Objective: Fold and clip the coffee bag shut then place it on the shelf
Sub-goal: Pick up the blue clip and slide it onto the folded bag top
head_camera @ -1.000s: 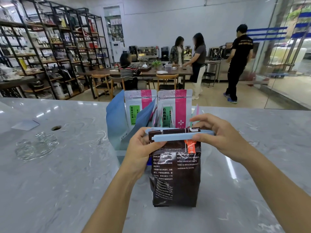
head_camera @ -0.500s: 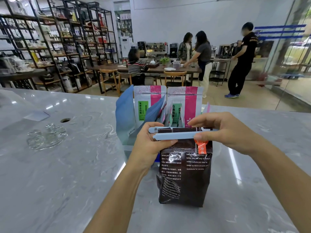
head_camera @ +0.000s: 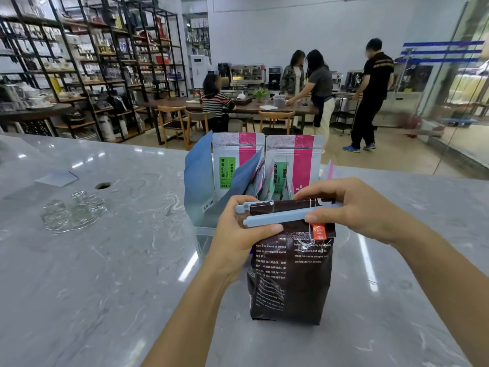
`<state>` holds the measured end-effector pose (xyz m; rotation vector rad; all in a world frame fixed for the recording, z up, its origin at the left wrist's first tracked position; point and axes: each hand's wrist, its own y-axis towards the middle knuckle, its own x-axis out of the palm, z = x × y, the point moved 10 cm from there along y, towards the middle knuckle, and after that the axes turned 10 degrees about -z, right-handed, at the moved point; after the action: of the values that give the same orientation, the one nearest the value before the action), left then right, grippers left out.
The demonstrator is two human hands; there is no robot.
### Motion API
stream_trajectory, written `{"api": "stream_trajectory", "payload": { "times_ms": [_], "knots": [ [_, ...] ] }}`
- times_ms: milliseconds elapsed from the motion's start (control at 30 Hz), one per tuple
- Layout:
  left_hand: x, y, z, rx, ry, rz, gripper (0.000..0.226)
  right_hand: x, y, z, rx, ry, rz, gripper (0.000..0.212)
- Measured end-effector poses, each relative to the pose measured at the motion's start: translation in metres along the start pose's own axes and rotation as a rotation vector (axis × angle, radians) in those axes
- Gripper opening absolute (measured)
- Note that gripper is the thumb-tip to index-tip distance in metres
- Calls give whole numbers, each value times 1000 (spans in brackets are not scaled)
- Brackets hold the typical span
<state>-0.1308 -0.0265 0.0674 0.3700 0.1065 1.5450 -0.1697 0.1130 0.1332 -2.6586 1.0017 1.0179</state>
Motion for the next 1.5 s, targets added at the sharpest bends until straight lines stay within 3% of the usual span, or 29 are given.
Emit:
{"api": "stream_trajectory", "payload": {
  "times_ms": [233, 533, 700, 833, 967, 1067, 1200, 1500],
  "knots": [
    [0, -1, -2, -32, -80, 23, 65, -4, -6, 12, 36, 102, 85, 29],
    [4, -3, -2, 38, -192, 99, 22, -10, -11, 16, -49, 172, 249, 27],
    [5, -4, -5, 23, -241, 166, 12, -11, -10, 9, 2, 8, 189, 22],
    [7, -3, -2, 24, -237, 150, 15, -6, -1, -18, 30, -330, 25, 17],
    [10, -2, 4, 57, -236, 113, 14, 22, 14, -50, -24, -566, -91, 32],
    [9, -4, 6, 73, -223, 102, 17, 33, 25, -62, -67, -641, -48, 32],
    [1, -9, 11, 100, -161, 128, 20, 40, 29, -59, -54, -559, -50, 27],
    [-3, -12, 19, 157, -31, 187, 16, 41, 22, -56, -93, -601, 187, 38]
  ]
}}
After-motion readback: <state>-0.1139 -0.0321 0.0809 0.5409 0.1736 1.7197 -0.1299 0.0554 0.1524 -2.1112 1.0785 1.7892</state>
